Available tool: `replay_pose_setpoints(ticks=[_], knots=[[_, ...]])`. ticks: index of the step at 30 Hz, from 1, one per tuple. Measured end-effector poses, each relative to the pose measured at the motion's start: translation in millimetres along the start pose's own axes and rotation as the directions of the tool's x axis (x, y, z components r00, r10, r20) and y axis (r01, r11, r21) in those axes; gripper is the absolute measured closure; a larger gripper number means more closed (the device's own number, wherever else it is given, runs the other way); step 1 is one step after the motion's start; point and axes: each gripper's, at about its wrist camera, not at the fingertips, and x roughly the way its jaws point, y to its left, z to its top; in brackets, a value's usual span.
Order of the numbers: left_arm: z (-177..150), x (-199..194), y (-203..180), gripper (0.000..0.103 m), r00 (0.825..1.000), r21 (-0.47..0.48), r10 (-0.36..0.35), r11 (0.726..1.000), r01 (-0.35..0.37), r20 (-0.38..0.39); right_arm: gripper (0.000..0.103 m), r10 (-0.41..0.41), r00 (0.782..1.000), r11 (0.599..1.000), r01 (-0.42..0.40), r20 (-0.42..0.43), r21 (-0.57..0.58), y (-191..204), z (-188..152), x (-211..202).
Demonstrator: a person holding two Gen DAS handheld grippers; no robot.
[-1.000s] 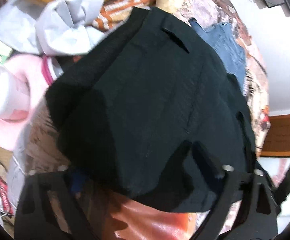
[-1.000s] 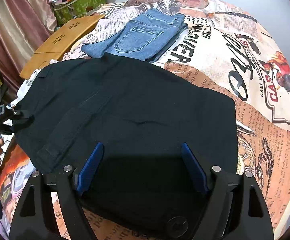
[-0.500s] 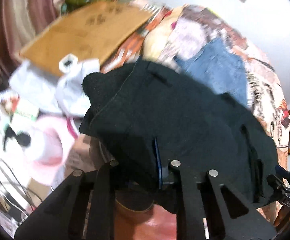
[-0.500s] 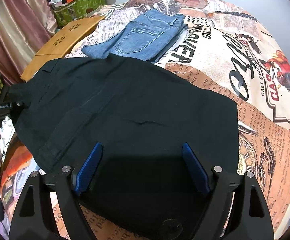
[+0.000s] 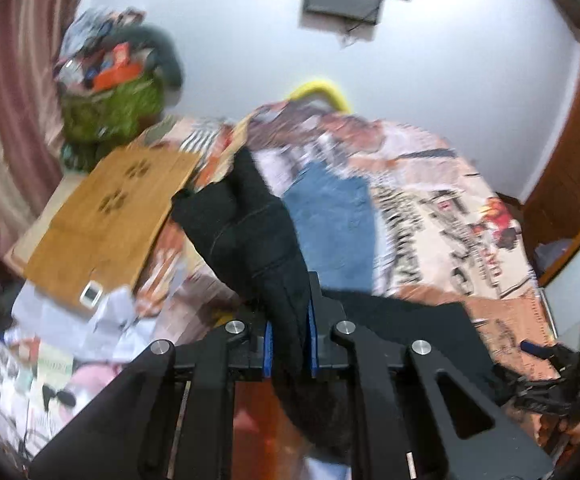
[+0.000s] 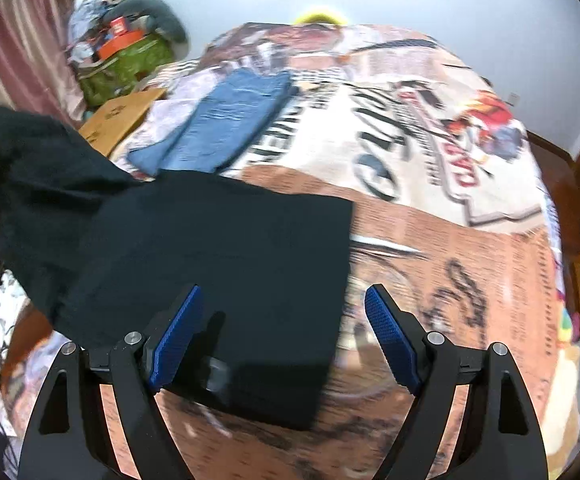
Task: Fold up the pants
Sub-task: 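Fold the lifted end over the trousers with the left gripper and release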
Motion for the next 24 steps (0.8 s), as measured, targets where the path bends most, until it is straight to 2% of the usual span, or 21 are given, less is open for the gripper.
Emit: replay_pose_setpoints(ticks=[2, 5, 9, 12, 15, 20, 22, 24], knots=[[7, -6, -23, 0.092, 0.999, 0.035, -0.028, 0.999, 0.027, 0.019, 0.023, -0.011, 1.0, 1.0, 0.011, -0.028, 0.016, -12, -7, 5], [14, -5, -63, 0.092, 0.997, 0.104, -0.073, 0.992, 0.07, 0.034, 0.023, 0.022, 0.995, 0.999, -0.019, -0.096, 0.035, -22, -20, 18], [14, 4, -117, 0.092, 0.989, 0.198, -0.145, 0.97, 0.14, 0.013, 0.023, 0.051, 0.993, 0.998, -0.048, -0.103, 0.038, -22, -25, 23], [4, 18, -157, 0.092, 0.977, 0.247, -0.204, 0.946, 0.211, -0.053, 0.023, 0.062, 0.993, 0.998, -0.06, -0.097, 0.031, -22, -24, 22], [-12, 34, -183, 0.092, 0.958, 0.277, -0.247, 0.92, 0.279, -0.146, 0.023, 0.07, 0.994, 0.997, -0.068, -0.079, 0.031, -25, -27, 19], [-44, 63, -212, 0.091, 0.908, 0.329, -0.262, 0.869, 0.369, -0.326, 0.023, 0.074, 0.996, 0.996, -0.072, -0.045, 0.047, -32, -30, 8], [-52, 61, -214, 0.09, 0.901, 0.351, -0.262, 0.855, 0.383, -0.345, 0.023, 0.076, 0.997, 0.996, -0.074, -0.034, 0.048, -33, -32, 5], [-59, 58, -217, 0.088, 0.902, 0.377, -0.26, 0.842, 0.386, -0.344, 0.023, 0.077, 0.997, 0.996, -0.076, -0.026, 0.049, -34, -34, 1]])
